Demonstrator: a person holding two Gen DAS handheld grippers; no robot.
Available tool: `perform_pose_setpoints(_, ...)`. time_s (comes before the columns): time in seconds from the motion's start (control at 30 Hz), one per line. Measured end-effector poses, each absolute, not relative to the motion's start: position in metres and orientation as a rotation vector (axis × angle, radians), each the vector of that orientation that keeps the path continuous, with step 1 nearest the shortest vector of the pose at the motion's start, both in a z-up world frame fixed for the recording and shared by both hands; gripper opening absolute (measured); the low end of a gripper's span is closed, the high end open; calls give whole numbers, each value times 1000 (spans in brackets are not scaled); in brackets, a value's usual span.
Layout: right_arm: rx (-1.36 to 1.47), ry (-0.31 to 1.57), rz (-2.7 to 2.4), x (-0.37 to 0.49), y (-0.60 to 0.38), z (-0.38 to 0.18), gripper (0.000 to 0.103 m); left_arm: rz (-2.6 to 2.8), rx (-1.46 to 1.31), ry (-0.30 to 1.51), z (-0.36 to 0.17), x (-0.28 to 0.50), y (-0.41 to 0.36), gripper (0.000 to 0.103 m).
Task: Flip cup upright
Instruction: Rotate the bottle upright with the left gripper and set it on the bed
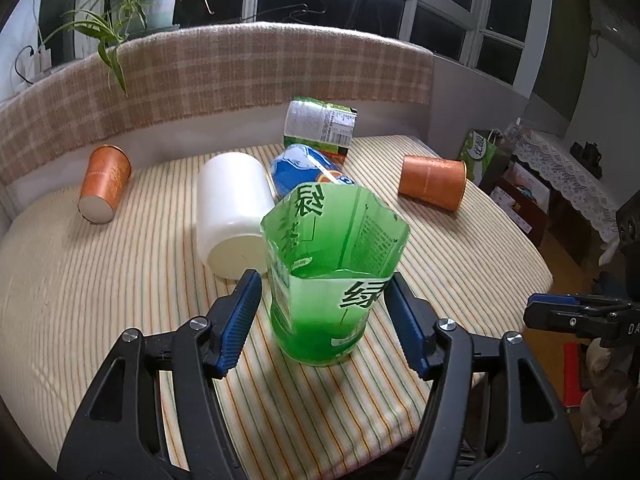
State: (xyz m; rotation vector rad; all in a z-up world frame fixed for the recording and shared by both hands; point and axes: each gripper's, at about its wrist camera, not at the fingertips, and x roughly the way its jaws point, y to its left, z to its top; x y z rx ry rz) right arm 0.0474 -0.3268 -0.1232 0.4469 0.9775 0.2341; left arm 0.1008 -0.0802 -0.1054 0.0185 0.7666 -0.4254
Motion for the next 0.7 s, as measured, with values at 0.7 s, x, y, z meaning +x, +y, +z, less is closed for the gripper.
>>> perform_pose_setpoints(0.7,216,771,218,43,-294,-78,85,-324,-32,769,-106,66,-44,80)
